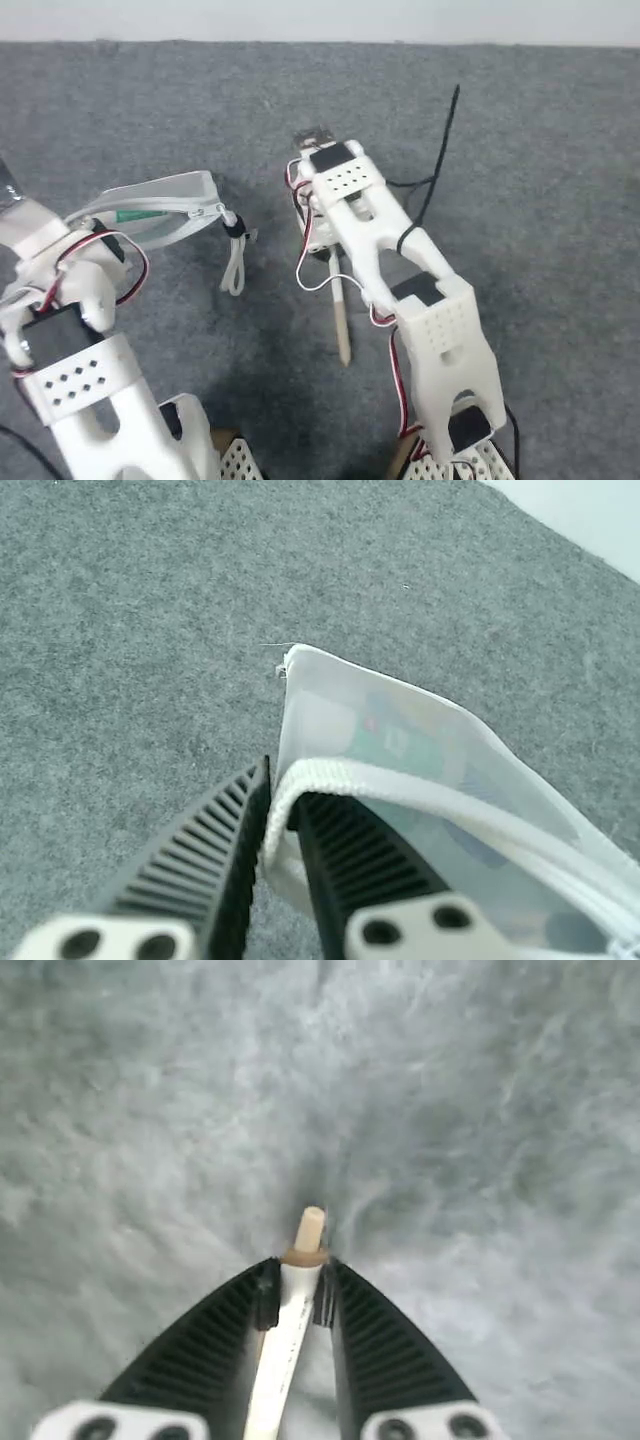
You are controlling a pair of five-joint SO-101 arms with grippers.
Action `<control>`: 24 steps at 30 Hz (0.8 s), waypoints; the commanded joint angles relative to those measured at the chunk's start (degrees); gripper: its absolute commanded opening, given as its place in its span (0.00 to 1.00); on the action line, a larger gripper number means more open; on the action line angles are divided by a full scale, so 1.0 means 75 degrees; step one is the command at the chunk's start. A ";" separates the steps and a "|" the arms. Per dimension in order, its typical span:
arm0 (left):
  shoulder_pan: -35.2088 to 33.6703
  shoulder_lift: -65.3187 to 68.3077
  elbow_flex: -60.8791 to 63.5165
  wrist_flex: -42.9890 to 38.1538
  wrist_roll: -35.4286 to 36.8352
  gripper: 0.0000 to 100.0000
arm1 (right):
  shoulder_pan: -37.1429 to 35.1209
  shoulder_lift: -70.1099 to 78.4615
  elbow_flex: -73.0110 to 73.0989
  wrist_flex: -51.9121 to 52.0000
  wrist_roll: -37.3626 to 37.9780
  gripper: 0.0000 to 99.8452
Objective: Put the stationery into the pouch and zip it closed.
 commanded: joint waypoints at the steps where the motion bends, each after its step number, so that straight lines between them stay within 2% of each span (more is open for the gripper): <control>1: -0.0012 -0.0035 -0.0088 -0.0258 0.0105 0.01 | 0.0111 -0.0990 -0.0129 0.0404 0.0633 0.01; 12: -0.0012 -0.0035 -0.0088 -0.0270 0.0094 0.01 | 0.0076 -0.0967 -0.0129 0.0064 0.0785 0.01; 14: -0.0012 -0.0035 -0.0088 -0.0270 0.0094 0.01 | 0.0076 -0.0803 -0.0129 0.0006 0.0762 0.04; 19: -0.0012 -0.0035 -0.0088 -0.0281 0.0082 0.01 | 0.0064 -0.0697 -0.0141 0.0111 -0.0563 0.15; 24: -0.0023 -0.0035 -0.0088 -0.0281 0.0082 0.01 | -0.0205 -0.0592 -0.0105 0.0111 -0.0727 0.15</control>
